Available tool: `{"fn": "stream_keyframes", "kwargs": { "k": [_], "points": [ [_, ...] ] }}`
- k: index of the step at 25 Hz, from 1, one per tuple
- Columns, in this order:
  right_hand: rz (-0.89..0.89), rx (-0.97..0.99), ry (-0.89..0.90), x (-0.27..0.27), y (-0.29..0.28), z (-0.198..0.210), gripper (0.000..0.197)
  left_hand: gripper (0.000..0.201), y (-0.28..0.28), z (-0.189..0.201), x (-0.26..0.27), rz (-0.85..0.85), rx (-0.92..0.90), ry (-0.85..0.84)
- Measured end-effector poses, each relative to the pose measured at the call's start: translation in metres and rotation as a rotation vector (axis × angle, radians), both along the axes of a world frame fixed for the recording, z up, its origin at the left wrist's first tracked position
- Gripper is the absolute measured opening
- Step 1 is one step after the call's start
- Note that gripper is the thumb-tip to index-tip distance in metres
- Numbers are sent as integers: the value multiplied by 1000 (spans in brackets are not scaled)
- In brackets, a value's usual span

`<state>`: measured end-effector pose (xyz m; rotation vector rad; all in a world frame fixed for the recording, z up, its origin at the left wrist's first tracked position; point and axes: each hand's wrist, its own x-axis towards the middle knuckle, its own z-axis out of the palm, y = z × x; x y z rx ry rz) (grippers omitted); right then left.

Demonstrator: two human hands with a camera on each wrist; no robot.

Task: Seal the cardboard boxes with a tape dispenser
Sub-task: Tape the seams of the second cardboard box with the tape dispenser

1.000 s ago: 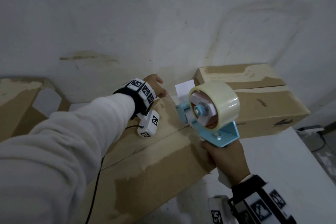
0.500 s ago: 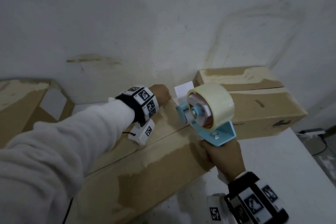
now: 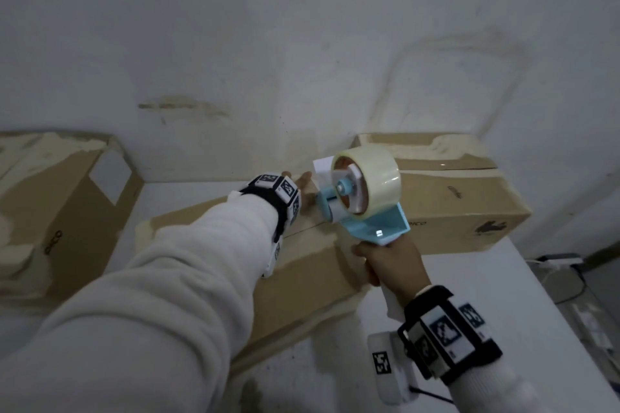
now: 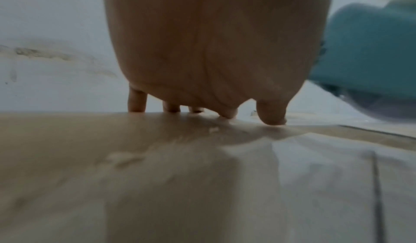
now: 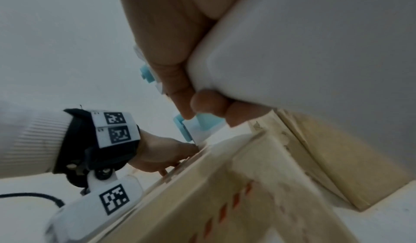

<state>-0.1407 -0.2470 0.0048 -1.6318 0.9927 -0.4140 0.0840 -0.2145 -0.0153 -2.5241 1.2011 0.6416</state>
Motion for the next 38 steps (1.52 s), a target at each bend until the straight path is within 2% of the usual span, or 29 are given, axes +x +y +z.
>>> {"fn": "stream_keyframes", "kwargs": {
  "k": [1, 3, 5, 9, 11, 13, 15, 17, 20, 25, 31, 33, 35, 37, 38],
  "points": [
    [5, 21, -6, -11, 1, -2, 17, 82, -5, -6, 5, -15, 16, -11],
    [-2, 92, -44, -35, 7, -7, 12, 78, -3, 4, 3, 58, 36, -5],
    [-5, 126, -75, -52, 11, -16, 14, 73, 7, 14, -4, 109, -54, -47],
    [-52, 115, -120, -51, 16, -34, 18, 76, 20, 21, -20, 184, -127, 7],
    [-42, 76, -102, -45, 16, -42, 20, 78, 31, 33, -34, 167, -184, 14],
    [-28, 93, -96, -38, 13, -47, 21, 89, 49, 52, -55, 81, -195, 26],
    [-4, 125, -103, -27, 8, -49, 22, 107, 67, 53, -81, 19, -134, 74],
    [29, 122, -114, -12, 4, -45, 21, 124, 74, 42, -104, 29, -95, 97],
    [92, 100, -125, 13, 1, -35, 21, 136, 67, 17, -108, 119, -155, -26],
    [118, 76, -101, 15, -6, -22, 19, 133, 55, -10, -92, 236, -300, -92],
    [111, 76, -44, -23, -14, -14, 16, 128, 58, -16, -94, 217, -320, -109],
    [95, 89, -21, -39, -11, -16, 13, 121, 58, -15, -96, 138, -322, -151],
    [79, 106, -24, -44, -9, -16, 12, 106, 54, -12, -96, -36, -301, -196],
    [76, 131, -40, -42, -8, -15, 12, 95, 48, -8, -94, -192, -257, -183],
    [82, 142, -47, -40, -8, -14, 12, 93, 47, -9, -92, -213, -239, -163]
  ]
}}
